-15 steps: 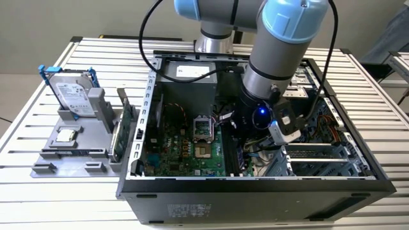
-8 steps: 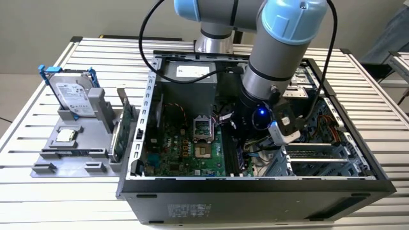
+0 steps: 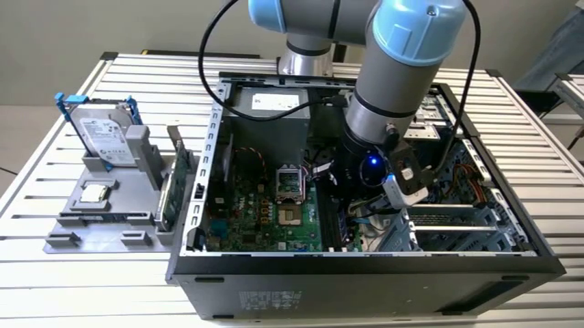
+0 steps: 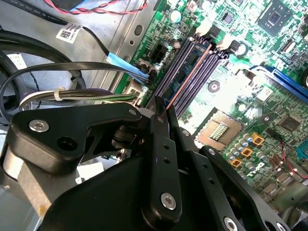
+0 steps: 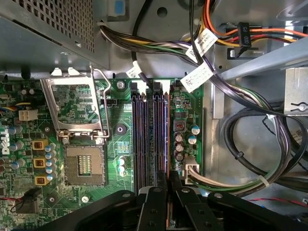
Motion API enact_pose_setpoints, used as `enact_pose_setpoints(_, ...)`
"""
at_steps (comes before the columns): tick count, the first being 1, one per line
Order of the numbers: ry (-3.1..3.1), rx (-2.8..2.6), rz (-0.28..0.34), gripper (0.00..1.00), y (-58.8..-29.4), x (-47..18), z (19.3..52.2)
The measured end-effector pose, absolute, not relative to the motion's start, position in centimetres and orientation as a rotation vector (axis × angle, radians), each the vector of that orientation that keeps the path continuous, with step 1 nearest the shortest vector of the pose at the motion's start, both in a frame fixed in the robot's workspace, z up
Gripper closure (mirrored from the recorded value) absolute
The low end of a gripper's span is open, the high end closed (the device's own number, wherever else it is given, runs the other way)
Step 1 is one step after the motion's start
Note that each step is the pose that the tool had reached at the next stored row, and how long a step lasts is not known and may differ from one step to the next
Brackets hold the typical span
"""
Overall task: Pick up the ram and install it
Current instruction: 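Insert the ram into the slot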
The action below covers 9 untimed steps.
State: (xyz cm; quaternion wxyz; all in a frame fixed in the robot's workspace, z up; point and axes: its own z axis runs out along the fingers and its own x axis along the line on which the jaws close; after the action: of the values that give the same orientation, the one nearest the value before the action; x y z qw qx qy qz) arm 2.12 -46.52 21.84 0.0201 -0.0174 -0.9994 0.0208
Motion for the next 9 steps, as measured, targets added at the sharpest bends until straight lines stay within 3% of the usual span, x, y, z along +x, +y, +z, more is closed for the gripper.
enact_pose_setpoints(9,-3.100,-0.051,0.067,1.00,-46.54,2.12,21.70)
